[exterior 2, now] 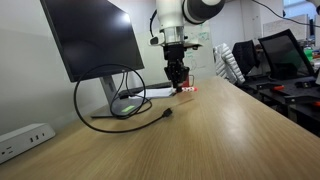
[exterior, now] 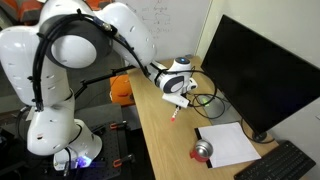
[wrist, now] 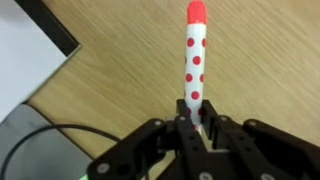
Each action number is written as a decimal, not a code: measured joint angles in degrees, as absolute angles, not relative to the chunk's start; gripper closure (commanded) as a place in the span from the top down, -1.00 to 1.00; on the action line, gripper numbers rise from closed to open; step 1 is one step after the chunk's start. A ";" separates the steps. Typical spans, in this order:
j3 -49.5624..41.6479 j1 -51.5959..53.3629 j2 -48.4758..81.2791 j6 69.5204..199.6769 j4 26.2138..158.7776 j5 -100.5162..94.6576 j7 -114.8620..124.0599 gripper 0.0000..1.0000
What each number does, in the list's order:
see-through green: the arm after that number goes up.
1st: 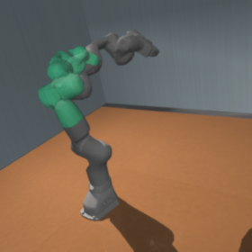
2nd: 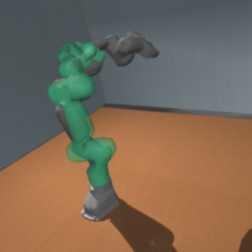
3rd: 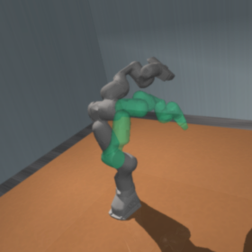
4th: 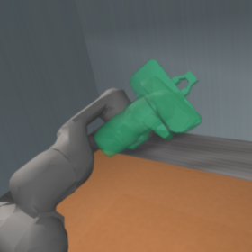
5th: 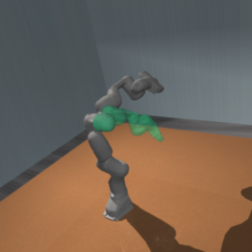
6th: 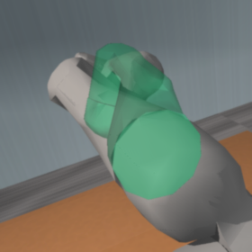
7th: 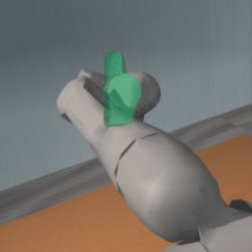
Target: Put the marker into the red mug.
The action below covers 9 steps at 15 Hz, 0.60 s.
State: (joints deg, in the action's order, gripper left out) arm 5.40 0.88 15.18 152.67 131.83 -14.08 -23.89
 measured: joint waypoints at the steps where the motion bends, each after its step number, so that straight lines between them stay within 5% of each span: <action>1: 4.59 1.56 14.27 152.84 132.20 -15.21 -20.03 -0.90; 9: -1.52 5.03 10.74 154.31 132.08 -24.89 10.68 -0.90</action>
State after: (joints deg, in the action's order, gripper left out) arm -1.52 5.03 10.74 154.31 132.08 -24.89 10.68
